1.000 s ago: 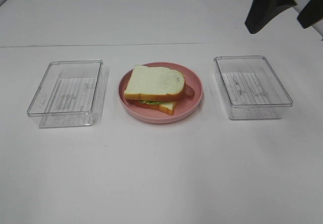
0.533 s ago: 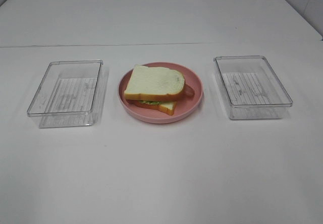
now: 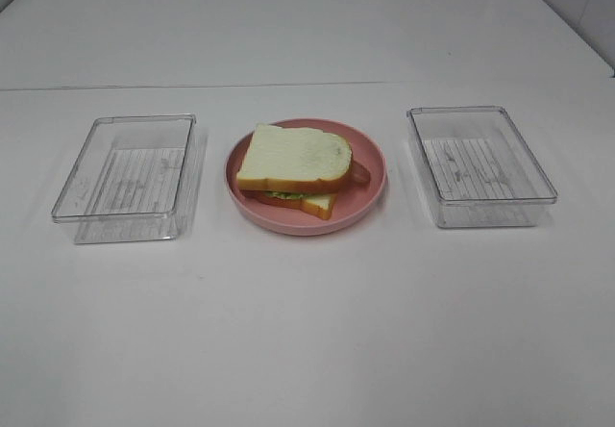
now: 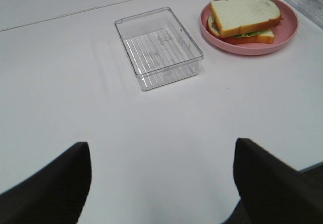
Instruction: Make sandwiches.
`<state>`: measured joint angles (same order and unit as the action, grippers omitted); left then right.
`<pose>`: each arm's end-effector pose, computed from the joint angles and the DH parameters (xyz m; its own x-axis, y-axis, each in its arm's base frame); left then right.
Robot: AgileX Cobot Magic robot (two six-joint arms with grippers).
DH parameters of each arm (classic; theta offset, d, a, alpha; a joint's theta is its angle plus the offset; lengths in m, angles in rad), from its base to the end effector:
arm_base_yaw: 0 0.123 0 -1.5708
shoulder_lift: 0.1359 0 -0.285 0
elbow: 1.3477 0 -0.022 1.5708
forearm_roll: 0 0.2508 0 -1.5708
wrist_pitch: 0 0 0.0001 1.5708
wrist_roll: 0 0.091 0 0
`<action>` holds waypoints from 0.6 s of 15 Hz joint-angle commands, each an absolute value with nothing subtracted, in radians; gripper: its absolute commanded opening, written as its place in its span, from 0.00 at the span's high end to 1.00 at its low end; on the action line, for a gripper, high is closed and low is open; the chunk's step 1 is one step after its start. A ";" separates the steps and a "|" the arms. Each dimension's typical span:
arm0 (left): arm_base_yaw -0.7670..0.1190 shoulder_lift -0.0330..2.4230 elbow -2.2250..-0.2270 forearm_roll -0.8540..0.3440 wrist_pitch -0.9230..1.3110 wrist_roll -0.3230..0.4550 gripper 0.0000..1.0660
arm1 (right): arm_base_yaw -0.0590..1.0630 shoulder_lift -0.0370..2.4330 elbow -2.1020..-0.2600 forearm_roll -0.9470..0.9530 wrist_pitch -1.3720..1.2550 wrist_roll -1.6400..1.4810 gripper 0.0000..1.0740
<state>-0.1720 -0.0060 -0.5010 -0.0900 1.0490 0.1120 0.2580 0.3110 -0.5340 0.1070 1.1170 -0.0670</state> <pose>-0.0067 -0.0060 0.2788 -0.4142 0.1398 -0.8994 0.2680 0.9631 0.0262 0.0344 0.0181 0.2783 -0.6902 -0.2027 -0.6947 -0.3322 0.9416 0.0553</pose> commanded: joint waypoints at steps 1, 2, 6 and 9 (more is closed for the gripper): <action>-0.174 -0.026 -0.500 -0.099 1.041 0.107 0.30 | 0.256 0.233 -0.505 0.096 1.063 -0.064 0.10; -0.174 -0.026 -0.500 -0.099 1.041 0.107 0.30 | 0.256 0.208 -0.505 0.094 1.063 -0.065 0.10; -0.174 -0.026 -0.500 -0.099 1.041 0.107 0.30 | 0.256 0.196 -0.505 0.091 1.063 -0.112 0.10; -0.174 -0.026 -0.500 -0.099 1.041 0.107 0.30 | 0.256 0.196 -0.506 0.093 1.063 -0.114 0.10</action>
<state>-0.1720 -0.0060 -0.5010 -0.0900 1.0490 0.1120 0.2580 0.2040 -0.5080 0.1000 1.0740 -0.1040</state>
